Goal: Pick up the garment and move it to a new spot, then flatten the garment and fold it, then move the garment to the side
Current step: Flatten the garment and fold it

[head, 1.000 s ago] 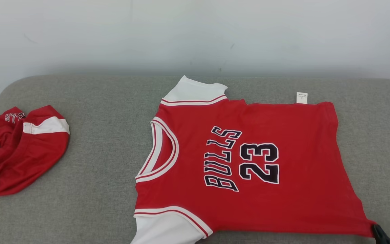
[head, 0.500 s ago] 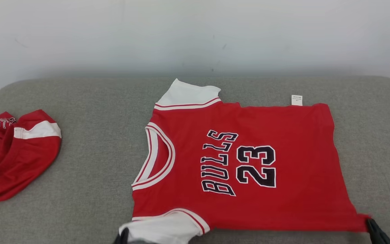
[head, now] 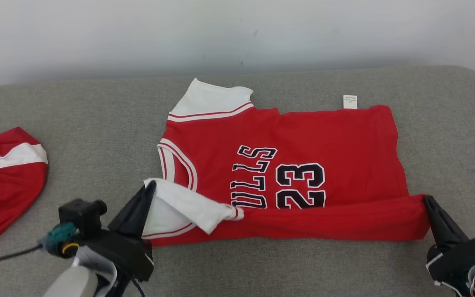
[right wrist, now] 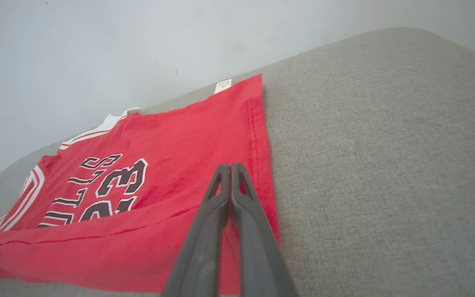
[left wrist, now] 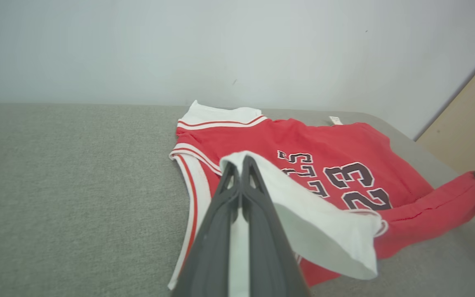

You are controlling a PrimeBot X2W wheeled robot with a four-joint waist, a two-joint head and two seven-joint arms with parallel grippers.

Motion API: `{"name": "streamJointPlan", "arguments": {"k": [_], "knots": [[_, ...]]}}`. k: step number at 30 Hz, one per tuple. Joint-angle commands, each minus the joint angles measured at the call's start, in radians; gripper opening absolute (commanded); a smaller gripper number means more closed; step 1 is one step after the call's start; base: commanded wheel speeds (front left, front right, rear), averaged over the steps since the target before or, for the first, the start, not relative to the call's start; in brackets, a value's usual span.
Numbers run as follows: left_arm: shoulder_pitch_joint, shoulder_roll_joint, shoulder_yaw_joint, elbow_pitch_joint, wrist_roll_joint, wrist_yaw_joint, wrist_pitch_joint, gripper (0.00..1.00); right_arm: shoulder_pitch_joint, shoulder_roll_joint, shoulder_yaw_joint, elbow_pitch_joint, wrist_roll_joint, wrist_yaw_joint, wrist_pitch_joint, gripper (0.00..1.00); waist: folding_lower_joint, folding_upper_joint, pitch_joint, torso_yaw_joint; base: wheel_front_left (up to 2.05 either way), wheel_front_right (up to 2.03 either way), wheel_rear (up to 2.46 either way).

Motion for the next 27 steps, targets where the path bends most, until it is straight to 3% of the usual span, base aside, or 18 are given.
{"name": "streamJointPlan", "arguments": {"k": [1,9,19,20,21,22,27], "knots": [[-0.059,0.01,-0.005,0.054,0.006,-0.009,0.013,0.0,-0.056,0.014,0.013,0.04,-0.012,0.001,0.017,0.0,-0.0002,-0.0001,0.035,-0.03,0.0,0.0,0.0],[-0.268,-0.002,-0.089,0.281,0.011,-0.022,0.002,0.0,-0.264,0.066,0.072,0.244,-0.038,0.001,0.05,0.0,-0.0002,-0.0001,0.087,-0.06,0.0,0.0,0.0],[-0.395,-0.005,-0.237,0.451,0.024,-0.022,-0.081,0.0,-0.363,0.111,0.143,0.364,-0.018,0.001,0.001,0.0,-0.0002,-0.0001,0.102,-0.064,0.0,0.0,0.0],[-0.403,-0.008,-0.253,0.467,0.032,-0.022,-0.093,0.27,-0.368,0.111,0.145,0.373,-0.014,0.001,-0.009,0.35,-0.0002,-0.0001,0.098,-0.063,0.0,0.0,0.0],[-0.405,-0.016,-0.257,0.484,0.029,-0.022,-0.104,1.0,-0.37,0.111,0.146,0.383,-0.013,0.001,-0.02,0.8,-0.0002,-0.0001,0.093,-0.062,0.0,0.0,0.0],[-0.404,-0.022,-0.257,0.499,0.025,-0.022,-0.114,1.0,-0.368,0.112,0.149,0.392,-0.012,0.001,-0.028,1.0,-0.0002,-0.0001,0.086,-0.059,0.0,0.0,0.0],[-0.372,-0.038,-0.217,0.523,0.027,-0.021,-0.137,1.0,-0.323,0.113,0.124,0.399,-0.008,0.001,-0.056,1.0,-0.0002,-0.0001,0.04,-0.049,0.0,0.0,0.0]]}}
